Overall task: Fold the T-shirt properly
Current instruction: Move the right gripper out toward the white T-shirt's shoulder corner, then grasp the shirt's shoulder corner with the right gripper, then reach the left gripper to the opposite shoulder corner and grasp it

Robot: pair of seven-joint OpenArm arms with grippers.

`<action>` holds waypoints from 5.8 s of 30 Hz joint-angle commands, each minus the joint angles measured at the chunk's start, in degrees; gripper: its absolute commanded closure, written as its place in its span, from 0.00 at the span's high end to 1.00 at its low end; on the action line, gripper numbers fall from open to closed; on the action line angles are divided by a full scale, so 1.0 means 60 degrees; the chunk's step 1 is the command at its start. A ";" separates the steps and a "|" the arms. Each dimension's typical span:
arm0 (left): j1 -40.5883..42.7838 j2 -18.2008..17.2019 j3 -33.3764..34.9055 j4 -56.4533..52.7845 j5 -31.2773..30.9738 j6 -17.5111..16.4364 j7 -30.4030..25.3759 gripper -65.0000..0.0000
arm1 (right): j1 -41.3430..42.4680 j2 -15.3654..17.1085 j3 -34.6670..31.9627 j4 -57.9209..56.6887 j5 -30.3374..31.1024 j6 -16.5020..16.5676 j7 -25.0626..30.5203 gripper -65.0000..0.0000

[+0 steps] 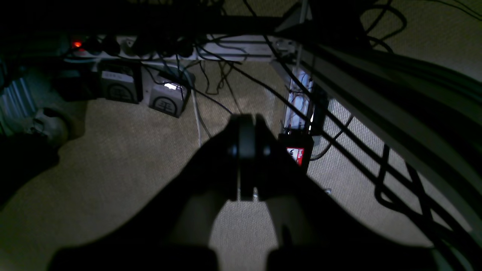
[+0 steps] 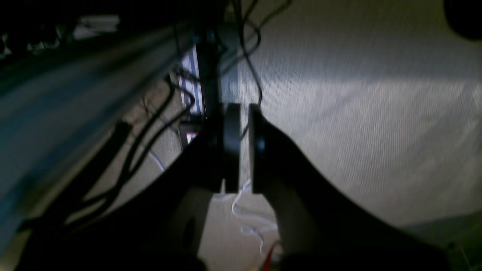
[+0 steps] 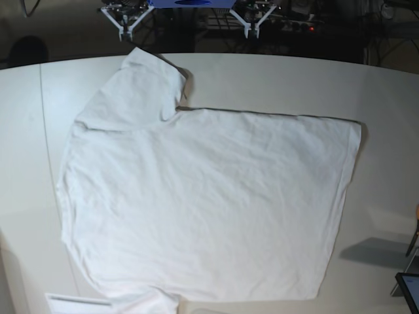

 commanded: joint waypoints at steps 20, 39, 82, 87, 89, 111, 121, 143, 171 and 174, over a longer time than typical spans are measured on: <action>0.3684 -0.0545 0.0093 0.3504 0.0027 0.0031 -0.3401 0.00 | -0.4895 0.0309 0.0024 0.6076 0.0002 -0.0039 0.1264 0.00; 0.6644 -0.1190 -0.0083 0.6507 -0.0031 0.0060 -0.8837 0.00 | -0.8221 0.0060 0.2427 1.3255 0.0031 -0.0024 -0.0377 0.00; 0.7069 -0.1219 -0.3585 1.1196 -0.1804 0.0060 -0.8647 0.00 | -0.6624 0.0016 0.2793 1.7358 0.7958 0.4826 -0.7146 0.57; 0.7128 -0.1644 -0.3497 1.1196 -0.2991 0.0031 -0.8544 0.00 | -0.6287 0.0016 0.2808 1.7182 0.8090 0.4826 -0.7615 0.60; 0.7142 -0.1805 -0.3511 1.1196 -0.3299 0.0031 -0.8266 0.00 | -0.6111 0.0001 0.2808 1.6948 0.8090 0.4782 -0.7791 0.60; 0.6644 -0.1996 -0.3497 1.1342 -0.3577 0.0031 -0.6844 0.00 | -0.5584 -0.0043 0.2105 1.5922 0.8075 0.4797 -0.7967 0.44; 0.6395 -0.1996 -0.3497 1.2090 -0.3592 0.0031 -0.5599 0.32 | -0.5481 0.0001 0.2090 1.5922 0.8075 0.4797 -0.7982 0.01; 0.3948 -0.2626 -0.4024 1.2910 -0.8808 -0.1024 0.1874 0.44 | -0.5481 0.0177 0.2090 1.5922 0.8031 0.4826 -0.7982 0.01; 0.0446 -0.2010 -0.5387 1.1738 -0.8779 -0.1024 0.5903 0.44 | -0.5393 0.0192 0.2075 1.5922 0.8060 0.4826 -0.7982 0.00; 0.0344 -0.2010 -0.4903 1.1533 -0.8764 -0.1024 0.5918 0.43 | -0.5378 0.0192 0.2075 1.5922 0.8075 0.4826 -0.7982 0.00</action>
